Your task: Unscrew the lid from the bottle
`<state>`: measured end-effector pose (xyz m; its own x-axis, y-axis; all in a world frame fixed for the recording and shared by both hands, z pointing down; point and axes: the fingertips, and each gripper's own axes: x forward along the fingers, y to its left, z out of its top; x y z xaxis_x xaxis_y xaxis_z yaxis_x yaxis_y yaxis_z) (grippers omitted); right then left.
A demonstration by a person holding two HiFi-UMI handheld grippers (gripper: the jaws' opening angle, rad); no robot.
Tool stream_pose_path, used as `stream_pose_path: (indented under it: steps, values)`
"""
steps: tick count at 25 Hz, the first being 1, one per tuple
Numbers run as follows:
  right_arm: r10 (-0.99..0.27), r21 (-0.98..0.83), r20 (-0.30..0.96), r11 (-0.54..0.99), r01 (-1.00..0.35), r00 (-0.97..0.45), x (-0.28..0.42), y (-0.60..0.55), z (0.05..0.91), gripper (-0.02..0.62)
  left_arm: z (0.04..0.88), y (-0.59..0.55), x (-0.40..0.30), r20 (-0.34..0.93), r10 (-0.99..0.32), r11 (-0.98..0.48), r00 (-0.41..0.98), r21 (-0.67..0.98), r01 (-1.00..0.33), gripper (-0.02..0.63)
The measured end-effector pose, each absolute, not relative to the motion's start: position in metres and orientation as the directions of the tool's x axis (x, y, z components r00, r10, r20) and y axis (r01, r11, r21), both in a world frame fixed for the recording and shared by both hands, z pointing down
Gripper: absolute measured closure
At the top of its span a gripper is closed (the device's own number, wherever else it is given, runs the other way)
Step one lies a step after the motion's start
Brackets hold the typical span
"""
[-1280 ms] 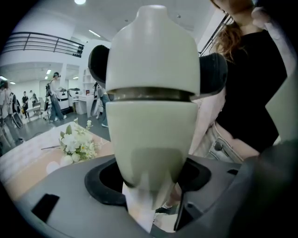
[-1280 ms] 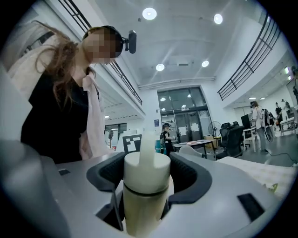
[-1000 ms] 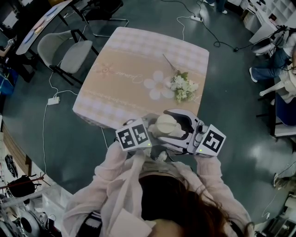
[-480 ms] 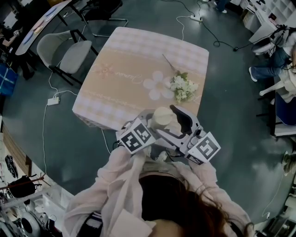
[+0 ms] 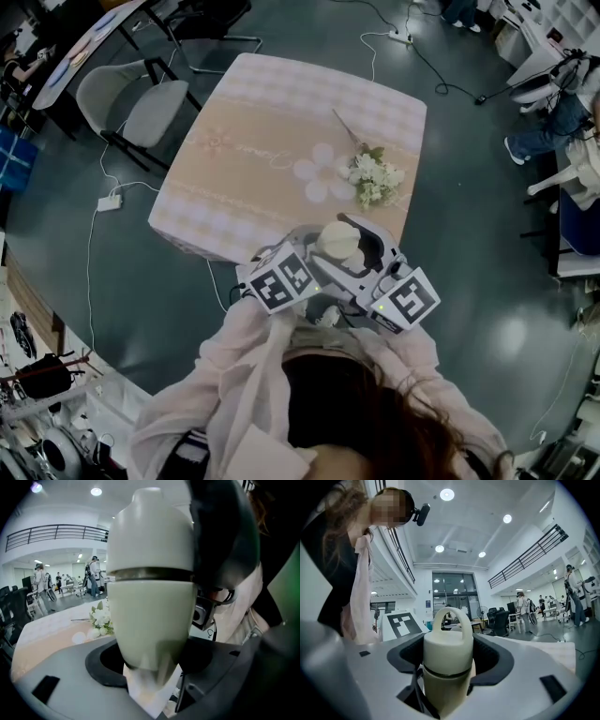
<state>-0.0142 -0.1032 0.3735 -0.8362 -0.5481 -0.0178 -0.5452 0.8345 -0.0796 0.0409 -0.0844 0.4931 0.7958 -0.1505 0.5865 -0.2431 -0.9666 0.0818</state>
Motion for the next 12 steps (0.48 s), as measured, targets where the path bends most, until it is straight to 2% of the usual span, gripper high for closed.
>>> stream_pose_path:
  steps: [4, 12]
  values:
    - [-0.486, -0.06, -0.033, 0.873, -0.484, -0.873, -0.016, -0.097, 0.368, 0.285, 0.49, -0.078, 0.042, 0.572, -0.095, -0.978, 0.814, 0.099, -0.184, 0.29]
    - [-0.315, -0.071, -0.078, 0.948, -0.31, -0.946, -0.022, -0.08, 0.354, 0.285, 0.48, -0.055, 0.043, 0.547, 0.088, -0.992, 0.833, 0.124, 0.024, 0.29]
